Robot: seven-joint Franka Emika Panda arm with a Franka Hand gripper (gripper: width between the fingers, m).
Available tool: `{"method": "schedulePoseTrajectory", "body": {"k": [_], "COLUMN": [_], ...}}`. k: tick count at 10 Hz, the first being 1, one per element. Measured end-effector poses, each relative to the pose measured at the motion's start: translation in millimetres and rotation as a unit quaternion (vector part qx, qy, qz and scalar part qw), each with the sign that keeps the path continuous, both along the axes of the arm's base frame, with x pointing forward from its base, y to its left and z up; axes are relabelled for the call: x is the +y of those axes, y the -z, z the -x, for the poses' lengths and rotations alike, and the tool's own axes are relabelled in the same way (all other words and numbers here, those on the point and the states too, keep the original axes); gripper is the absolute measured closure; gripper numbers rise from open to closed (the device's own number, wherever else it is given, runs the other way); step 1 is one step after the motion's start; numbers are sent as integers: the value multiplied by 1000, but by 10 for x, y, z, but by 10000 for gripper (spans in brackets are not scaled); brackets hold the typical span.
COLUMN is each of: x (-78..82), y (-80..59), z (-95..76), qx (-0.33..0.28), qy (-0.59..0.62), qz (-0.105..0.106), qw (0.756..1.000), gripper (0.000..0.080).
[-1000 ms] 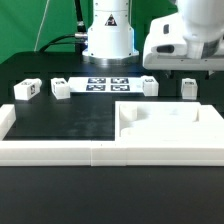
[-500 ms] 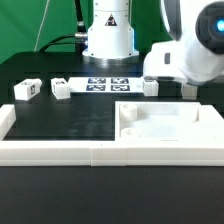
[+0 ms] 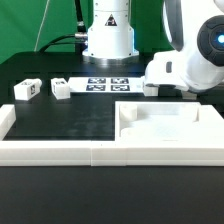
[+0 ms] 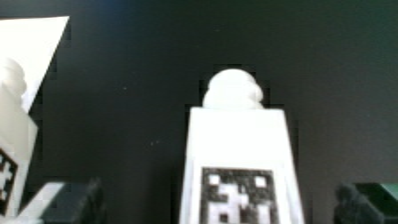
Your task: Assemble one leg
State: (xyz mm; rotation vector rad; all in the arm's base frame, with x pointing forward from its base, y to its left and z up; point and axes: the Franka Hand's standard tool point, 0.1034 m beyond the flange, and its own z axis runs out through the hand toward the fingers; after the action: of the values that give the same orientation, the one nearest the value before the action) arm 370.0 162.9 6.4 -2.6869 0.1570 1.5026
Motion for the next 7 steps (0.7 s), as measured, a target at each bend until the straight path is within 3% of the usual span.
{"method": "schedulePoseTrajectory", "body": {"k": [2,3,4,5,6,7], "x": [7,5,5,5,5,5], "y": [0,1,1,1,0,0], "z": [4,4,4,4,4,5], "qx": [0,0,0,0,0,0], "qy": [-1,-1,-1,-1,-1,-1], "qz": [0,0,0,0,0,0], "qw": [1000,1000,1000,1000,1000,1000], "gripper": [150,239,239,454,515,515]}}
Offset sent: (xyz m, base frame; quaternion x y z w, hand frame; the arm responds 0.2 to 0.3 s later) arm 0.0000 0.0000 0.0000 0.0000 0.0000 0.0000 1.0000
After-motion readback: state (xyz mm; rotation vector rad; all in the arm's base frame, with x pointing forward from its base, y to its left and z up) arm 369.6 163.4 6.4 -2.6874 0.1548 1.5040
